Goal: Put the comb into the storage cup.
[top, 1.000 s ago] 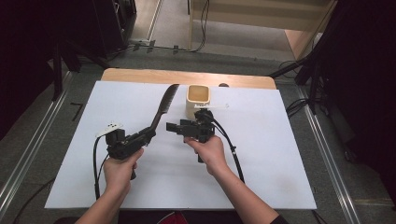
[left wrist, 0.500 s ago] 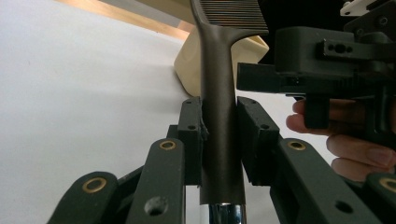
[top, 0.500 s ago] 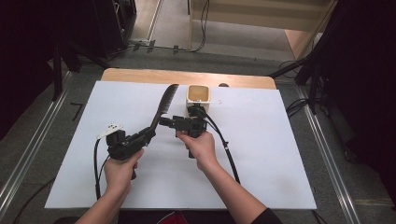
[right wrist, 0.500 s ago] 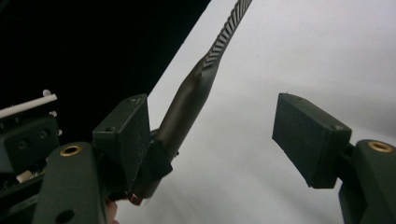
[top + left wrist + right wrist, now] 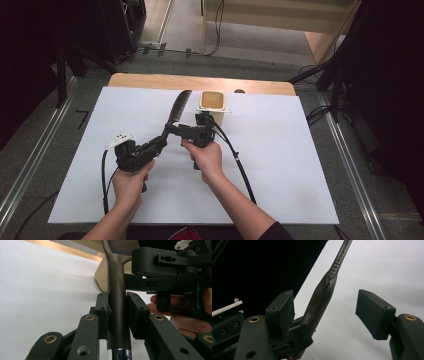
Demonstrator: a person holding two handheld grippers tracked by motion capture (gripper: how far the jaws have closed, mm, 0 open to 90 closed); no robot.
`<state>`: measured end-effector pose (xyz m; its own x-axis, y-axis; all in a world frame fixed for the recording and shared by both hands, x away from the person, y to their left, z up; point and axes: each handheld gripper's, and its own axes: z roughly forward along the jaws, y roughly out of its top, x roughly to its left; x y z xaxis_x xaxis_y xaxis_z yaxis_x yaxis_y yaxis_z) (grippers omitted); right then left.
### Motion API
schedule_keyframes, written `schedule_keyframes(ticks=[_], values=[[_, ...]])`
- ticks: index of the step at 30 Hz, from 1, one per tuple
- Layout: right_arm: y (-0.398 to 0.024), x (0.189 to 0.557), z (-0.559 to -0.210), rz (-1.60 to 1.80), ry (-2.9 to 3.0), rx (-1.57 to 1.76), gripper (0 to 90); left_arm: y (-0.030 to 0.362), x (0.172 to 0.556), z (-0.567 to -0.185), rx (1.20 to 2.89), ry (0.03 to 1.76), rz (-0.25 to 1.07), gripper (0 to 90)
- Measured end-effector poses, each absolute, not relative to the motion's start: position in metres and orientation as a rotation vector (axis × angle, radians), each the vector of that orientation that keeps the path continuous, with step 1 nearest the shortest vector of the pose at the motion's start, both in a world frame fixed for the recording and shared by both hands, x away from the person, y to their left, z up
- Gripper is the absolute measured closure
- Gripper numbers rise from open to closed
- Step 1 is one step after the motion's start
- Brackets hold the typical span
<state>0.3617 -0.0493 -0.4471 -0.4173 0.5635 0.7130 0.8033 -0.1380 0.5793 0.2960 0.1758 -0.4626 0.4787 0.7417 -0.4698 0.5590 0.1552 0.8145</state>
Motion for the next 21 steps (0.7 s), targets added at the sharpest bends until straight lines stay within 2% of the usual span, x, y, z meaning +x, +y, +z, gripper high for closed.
schedule_keyframes(ticks=[16,18,19,21], values=[[-0.034,0.365,-0.455,-1.57,-1.782,-1.587,43.9,0.173,0.295,-0.464,1.511,1.185,0.191,73.6],[-0.032,0.365,-0.456,-1.572,-1.755,-1.594,50.3,0.173,0.294,-0.464,1.509,1.187,0.194,73.6],[-0.032,0.365,-0.456,-1.572,-1.755,-1.594,50.3,0.174,0.294,-0.464,1.509,1.185,0.193,73.6],[-0.031,0.366,-0.457,-1.565,-1.731,-1.589,58.1,0.174,0.294,-0.463,1.502,1.184,0.201,73.6]])
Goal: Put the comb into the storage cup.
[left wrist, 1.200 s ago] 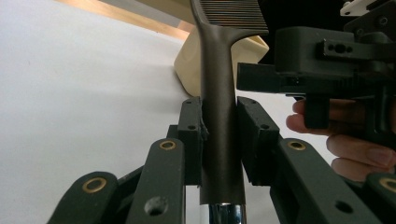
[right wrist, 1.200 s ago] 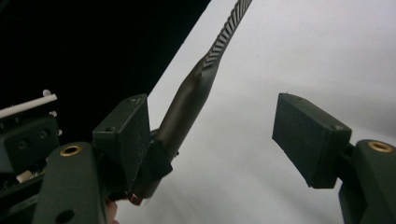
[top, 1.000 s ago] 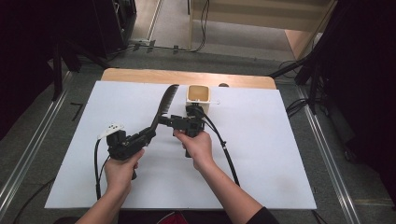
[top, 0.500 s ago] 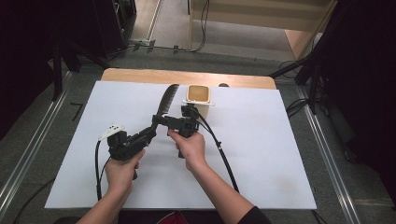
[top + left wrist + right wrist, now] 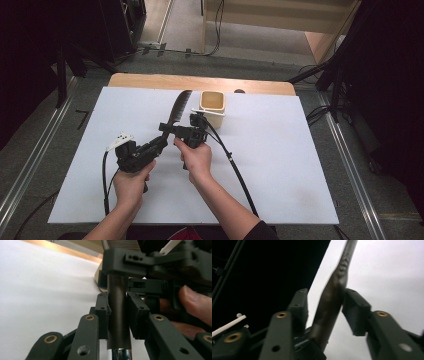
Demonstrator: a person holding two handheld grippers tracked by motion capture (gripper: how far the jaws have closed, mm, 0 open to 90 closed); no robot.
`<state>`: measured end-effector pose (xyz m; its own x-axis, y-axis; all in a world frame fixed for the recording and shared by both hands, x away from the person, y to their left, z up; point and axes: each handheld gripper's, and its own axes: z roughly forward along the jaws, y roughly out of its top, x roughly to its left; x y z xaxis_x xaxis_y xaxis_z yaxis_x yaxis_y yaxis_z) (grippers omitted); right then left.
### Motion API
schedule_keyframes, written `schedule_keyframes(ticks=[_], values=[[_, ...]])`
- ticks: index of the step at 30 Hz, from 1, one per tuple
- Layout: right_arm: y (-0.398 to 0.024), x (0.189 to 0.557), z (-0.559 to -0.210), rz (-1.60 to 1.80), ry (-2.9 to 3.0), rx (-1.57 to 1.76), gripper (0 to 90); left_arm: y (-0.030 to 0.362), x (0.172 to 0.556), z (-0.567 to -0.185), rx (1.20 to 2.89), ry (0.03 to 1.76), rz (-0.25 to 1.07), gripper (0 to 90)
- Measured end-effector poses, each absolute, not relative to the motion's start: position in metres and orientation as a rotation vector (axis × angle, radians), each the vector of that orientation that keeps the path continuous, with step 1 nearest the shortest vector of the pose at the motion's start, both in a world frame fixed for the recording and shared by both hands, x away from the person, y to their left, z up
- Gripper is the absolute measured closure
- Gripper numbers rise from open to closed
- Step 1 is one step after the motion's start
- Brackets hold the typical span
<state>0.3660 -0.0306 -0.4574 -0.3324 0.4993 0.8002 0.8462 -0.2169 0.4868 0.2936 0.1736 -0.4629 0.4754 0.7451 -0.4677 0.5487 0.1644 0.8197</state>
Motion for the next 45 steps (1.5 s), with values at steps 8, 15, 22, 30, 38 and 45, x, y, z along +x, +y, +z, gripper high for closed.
schedule_keyframes(ticks=[8,15,22,30,38,45], values=[[-0.031,0.368,-0.458,-1.559,-1.672,-1.585,66.2,0.174,0.294,-0.462,1.497,1.178,0.198,73.6],[-0.034,0.367,-0.454,-1.561,-1.653,-1.571,67.6,0.173,0.292,-0.461,1.482,1.168,0.186,73.4],[-0.035,0.367,-0.453,-1.554,-1.645,-1.556,68.6,0.172,0.292,-0.459,1.493,1.16,0.183,73.3],[-0.035,0.366,-0.449,-1.546,-1.683,-1.542,69.9,0.171,0.292,-0.452,1.537,1.126,0.151,57.7],[-0.039,0.366,-0.449,-1.525,-1.742,-1.537,69.9,0.177,0.293,-0.446,1.567,1.147,0.111,44.8],[-0.047,0.367,-0.447,-1.515,-1.799,-1.528,69.8,0.182,0.295,-0.44,1.629,1.114,-0.006,39.4]])
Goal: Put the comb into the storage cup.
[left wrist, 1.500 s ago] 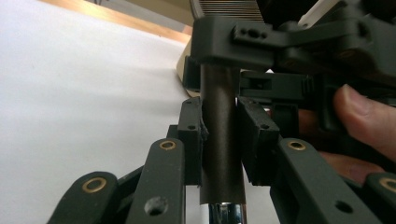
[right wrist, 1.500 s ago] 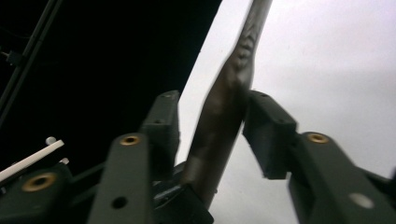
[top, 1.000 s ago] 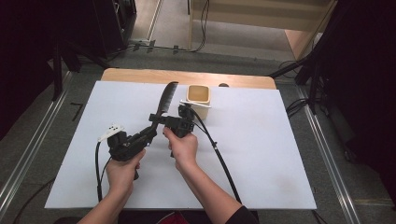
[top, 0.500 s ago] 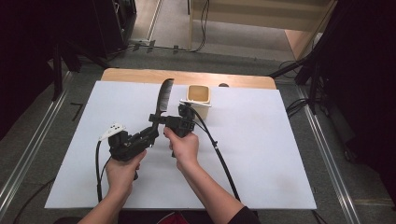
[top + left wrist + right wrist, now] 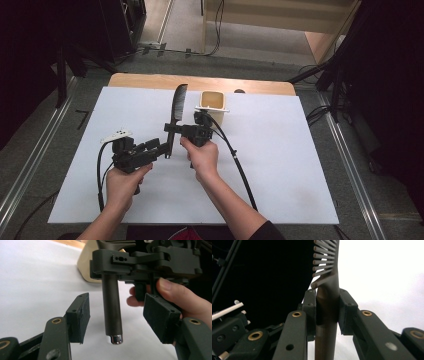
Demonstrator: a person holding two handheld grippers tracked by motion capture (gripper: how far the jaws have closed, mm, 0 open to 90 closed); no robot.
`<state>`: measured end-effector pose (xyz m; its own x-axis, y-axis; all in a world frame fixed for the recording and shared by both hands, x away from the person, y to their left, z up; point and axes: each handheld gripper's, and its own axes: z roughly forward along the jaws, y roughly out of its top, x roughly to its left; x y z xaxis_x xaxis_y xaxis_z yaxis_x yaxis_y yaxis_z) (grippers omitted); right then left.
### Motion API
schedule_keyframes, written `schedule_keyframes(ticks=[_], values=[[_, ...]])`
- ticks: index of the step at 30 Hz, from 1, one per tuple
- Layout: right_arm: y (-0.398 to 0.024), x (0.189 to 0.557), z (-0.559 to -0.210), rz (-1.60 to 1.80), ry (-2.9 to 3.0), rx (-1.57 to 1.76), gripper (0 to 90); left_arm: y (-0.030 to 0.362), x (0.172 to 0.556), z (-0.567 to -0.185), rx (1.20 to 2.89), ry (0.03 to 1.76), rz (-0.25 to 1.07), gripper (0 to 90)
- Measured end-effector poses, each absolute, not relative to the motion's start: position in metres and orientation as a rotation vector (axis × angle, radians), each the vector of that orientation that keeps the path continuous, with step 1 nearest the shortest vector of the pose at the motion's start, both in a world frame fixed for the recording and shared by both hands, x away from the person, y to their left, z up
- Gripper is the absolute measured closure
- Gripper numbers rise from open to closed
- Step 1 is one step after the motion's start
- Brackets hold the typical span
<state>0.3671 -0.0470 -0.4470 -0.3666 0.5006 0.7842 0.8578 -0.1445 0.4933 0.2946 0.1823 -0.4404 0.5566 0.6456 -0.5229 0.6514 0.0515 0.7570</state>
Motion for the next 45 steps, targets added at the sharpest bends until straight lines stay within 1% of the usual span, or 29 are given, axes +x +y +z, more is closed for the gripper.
schedule_keyframes(ticks=[2,6,11,13,19,30,32,34,45], values=[[-0.049,0.367,-0.446,-1.514,-1.828,-1.52,69.9,0.182,0.294,-0.44,1.65,1.106,-0.036,38.0],[-0.054,0.366,-0.446,-1.502,-1.87,-1.521,69.8,0.182,0.294,-0.441,1.711,1.088,-0.047,36.2],[-0.06,0.366,-0.447,-1.495,-1.898,-1.513,69.9,0.184,0.296,-0.443,1.759,1.063,-0.12,34.7],[-0.063,0.366,-0.446,-1.488,-1.916,-1.511,69.8,0.185,0.297,-0.444,1.77,1.06,-0.143,32.5],[-0.067,0.366,-0.444,-1.481,-1.965,-1.493,69.9,0.191,0.3,-0.449,1.871,1.031,-0.192,32.4],[-0.071,0.363,-0.443,-1.45,-2.052,-1.459,69.9,0.194,0.298,-0.458,2.038,0.93,-0.133,32.5],[-0.072,0.363,-0.443,-1.447,-2.062,-1.45,69.9,0.196,0.296,-0.458,2.032,0.92,-0.135,32.6],[-0.073,0.363,-0.442,-1.451,-2.079,-1.44,69.8,0.197,0.295,-0.458,2.041,0.903,-0.106,32.5],[-0.085,0.36,-0.441,-1.489,-2.132,-1.389,69.9,0.203,0.287,-0.463,2.122,0.867,-0.062,32.4]])
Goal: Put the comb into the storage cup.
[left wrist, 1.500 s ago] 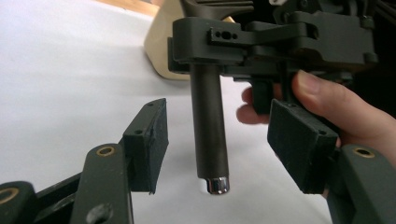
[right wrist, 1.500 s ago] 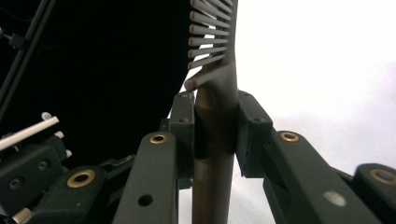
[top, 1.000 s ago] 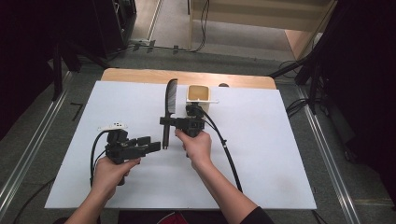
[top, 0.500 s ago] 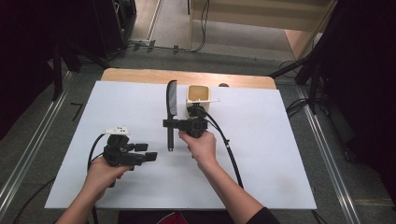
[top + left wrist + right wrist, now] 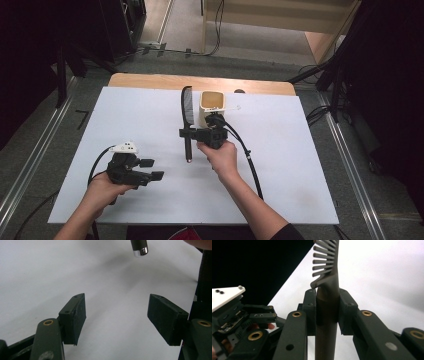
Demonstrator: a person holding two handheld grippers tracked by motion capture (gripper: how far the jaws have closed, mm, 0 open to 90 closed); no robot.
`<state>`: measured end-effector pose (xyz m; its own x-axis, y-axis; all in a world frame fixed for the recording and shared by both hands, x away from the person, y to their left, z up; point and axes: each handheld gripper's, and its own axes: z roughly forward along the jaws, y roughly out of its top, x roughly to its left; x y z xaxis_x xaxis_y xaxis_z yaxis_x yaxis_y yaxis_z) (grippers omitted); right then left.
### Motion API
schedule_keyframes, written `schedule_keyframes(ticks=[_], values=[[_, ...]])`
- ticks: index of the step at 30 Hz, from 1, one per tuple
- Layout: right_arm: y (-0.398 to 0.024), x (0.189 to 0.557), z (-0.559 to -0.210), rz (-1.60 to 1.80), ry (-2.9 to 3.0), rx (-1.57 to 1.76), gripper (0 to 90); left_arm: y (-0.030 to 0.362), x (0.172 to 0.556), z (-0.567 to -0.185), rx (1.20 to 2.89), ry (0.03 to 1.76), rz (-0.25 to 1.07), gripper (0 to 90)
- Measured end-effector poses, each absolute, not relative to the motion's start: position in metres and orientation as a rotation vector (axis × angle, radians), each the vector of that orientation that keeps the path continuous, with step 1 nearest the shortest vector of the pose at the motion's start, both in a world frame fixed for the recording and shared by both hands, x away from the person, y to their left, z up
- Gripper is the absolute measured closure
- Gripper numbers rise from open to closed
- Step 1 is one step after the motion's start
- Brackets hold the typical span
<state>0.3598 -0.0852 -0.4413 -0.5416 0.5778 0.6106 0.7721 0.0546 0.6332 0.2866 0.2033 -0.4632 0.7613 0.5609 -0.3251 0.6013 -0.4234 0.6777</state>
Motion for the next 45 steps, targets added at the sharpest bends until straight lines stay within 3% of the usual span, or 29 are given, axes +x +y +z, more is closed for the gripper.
schedule_keyframes(ticks=[45], values=[[-0.121,0.397,-0.399,-1.627,-2.087,-1.399,69.9,0.208,0.283,-0.47,2.102,0.874,-0.081,32.4]])
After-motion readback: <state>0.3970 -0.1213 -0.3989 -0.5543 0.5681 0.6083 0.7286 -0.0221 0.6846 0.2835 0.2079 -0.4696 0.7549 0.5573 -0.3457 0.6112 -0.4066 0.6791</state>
